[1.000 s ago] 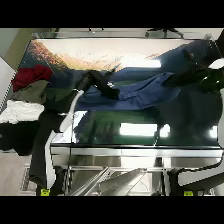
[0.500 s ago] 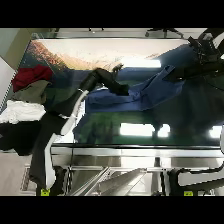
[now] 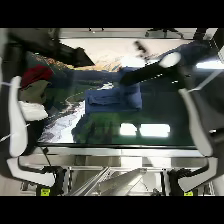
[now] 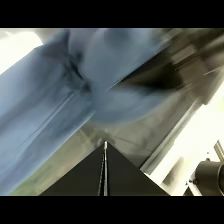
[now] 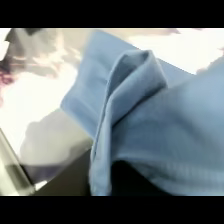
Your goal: Fold the shirts.
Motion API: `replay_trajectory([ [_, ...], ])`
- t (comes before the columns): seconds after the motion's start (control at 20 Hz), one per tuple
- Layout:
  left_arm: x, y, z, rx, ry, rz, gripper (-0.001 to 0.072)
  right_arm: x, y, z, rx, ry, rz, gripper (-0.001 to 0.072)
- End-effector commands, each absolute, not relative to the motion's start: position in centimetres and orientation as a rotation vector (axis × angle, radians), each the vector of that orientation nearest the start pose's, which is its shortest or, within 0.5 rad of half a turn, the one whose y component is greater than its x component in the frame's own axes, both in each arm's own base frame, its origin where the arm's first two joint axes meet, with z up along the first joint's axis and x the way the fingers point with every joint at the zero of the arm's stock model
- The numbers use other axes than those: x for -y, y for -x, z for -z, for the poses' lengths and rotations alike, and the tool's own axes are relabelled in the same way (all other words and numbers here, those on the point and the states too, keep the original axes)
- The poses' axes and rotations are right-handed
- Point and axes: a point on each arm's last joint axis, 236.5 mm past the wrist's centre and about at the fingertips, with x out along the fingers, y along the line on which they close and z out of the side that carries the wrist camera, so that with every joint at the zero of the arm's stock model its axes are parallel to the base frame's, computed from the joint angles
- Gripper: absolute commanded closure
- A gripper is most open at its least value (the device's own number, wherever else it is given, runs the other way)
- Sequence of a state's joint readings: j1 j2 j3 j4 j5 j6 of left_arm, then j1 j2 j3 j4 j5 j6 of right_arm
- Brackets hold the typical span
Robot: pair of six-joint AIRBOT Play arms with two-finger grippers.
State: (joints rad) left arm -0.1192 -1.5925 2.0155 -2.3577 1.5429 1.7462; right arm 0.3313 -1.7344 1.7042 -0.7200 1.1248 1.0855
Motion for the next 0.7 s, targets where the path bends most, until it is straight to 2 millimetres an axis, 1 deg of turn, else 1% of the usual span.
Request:
replay_trajectory([
  [0.0, 17.3, -40.2, -25.3, -0.933, 0.257, 0.803, 0.0695, -44.7, -41.9, -0.5, -0.96, -0.16, -1.036, 0.0265],
  [0.05, 16.5, -39.9, -25.4, -0.922, 0.258, 0.788, 0.0695, -46.8, -40.5, 1.3, -0.979, -0.161, -1.044, 0.0362],
  [0.1, 15.7, -39.5, -25.3, -0.914, 0.256, 0.774, 0.0695, -47.9, -39.5, 2.0, -0.991, -0.154, -1.057, 0.0509],
  [0.15, 14.9, -39.2, -25.1, -0.907, 0.252, 0.762, 0.0695, -47.8, -39.2, 1.8, -0.993, -0.133, -1.065, 0.0494],
  [0.2, 14.1, -39.1, -24.7, -0.903, 0.262, 0.742, 0.0695, -46.5, -39.6, 1.4, -1.004, -0.104, -1.049, 0.0425],
  [0.25, 13.4, -39.0, -24.2, -0.904, 0.275, 0.721, 0.0695, -44.3, -40.4, 1.1, -1.032, -0.08, -1.011, 0.0416],
  [0.35, 12.3, -38.7, -23.0, -0.92, 0.287, 0.701, 0.0695, -38.6, -42.2, -0.1, -1.097, -0.048, -0.917, 0.0416],
  [0.4, 11.9, -38.6, -22.3, -0.936, 0.298, 0.691, 0.0695, -35.7, -43.0, -1.0, -1.118, -0.043, -0.881, 0.0415],
  [0.45, 11.6, -38.5, -21.7, -0.951, 0.31, 0.684, 0.0695, -33.0, -43.9, -1.8, -1.131, -0.052, -0.833, 0.0412],
  [0.5, 11.4, -38.4, -21.1, -0.967, 0.32, 0.679, 0.0695, -29.8, -45.2, -2.4, -1.141, -0.065, -0.759, 0.0403],
  [0.55, 11.4, -38.3, -20.6, -0.977, 0.325, 0.68, 0.0695, -26.7, -46.3, -2.7, -1.153, -0.086, -0.683, 0.0309],
  [0.6, 11.4, -38.3, -20.3, -0.985, 0.326, 0.681, 0.0695, -23.6, -47.3, -2.7, -1.173, -0.115, -0.607, 0.0173],
  [0.65, 11.4, -38.2, -20.0, -0.99, 0.328, 0.681, 0.0695, -21.2, -47.9, -2.4, -1.196, -0.15, -0.559, 0.0144],
])
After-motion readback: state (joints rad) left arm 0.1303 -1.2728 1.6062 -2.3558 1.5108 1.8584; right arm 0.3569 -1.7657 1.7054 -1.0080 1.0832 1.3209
